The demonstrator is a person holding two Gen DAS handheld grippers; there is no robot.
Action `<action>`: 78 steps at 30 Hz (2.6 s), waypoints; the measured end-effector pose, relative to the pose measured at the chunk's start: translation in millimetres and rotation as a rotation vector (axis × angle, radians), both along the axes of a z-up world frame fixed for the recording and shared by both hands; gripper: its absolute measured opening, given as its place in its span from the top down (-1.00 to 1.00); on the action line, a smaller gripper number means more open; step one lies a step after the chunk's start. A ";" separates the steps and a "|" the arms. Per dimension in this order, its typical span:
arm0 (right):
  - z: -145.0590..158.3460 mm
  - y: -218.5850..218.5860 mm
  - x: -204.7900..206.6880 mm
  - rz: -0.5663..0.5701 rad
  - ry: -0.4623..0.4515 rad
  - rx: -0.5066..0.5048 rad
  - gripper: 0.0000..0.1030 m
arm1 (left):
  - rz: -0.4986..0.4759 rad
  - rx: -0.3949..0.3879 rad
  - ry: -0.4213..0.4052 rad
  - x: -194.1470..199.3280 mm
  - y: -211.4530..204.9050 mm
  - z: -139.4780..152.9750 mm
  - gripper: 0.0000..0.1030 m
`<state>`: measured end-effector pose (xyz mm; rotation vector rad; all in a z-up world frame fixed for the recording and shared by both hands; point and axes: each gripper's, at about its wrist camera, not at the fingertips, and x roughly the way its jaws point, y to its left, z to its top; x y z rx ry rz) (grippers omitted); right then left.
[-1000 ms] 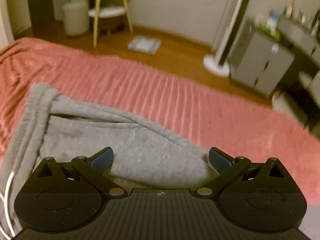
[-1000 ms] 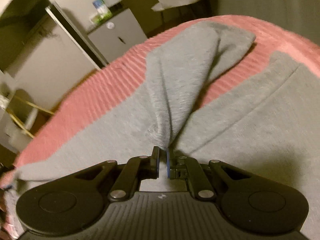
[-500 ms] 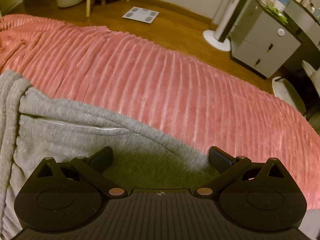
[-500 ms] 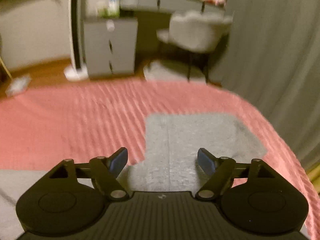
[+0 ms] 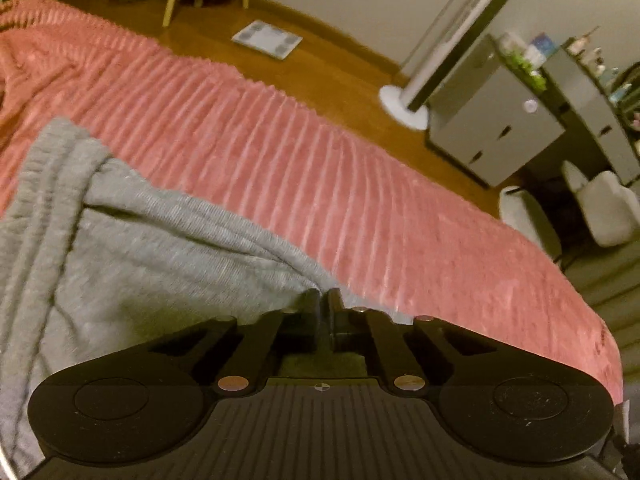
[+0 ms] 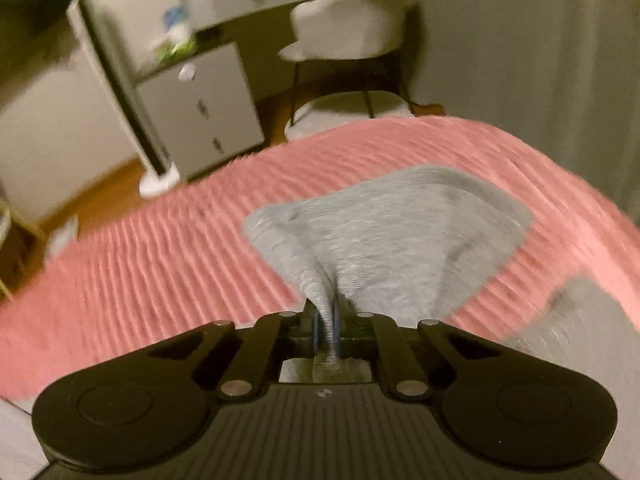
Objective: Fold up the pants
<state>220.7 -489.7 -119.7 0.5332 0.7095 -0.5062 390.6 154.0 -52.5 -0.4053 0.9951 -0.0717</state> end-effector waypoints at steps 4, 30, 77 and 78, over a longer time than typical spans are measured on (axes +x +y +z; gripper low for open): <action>8.5 -11.1 -56.4 -0.067 -0.076 0.026 0.89 | -0.020 -0.045 -0.073 -47.7 13.1 10.4 0.98; -12.7 5.8 -33.0 -0.020 0.032 -0.075 0.86 | 0.236 -0.093 0.133 46.0 24.0 -27.3 0.76; -55.8 -42.9 -179.4 -0.226 -0.119 0.345 -0.10 | 0.049 0.087 -0.009 -53.2 12.3 -15.1 -0.46; -55.4 -43.3 -176.9 -0.228 -0.118 0.340 0.05 | 0.035 0.108 -0.005 -52.9 8.2 -18.2 -0.41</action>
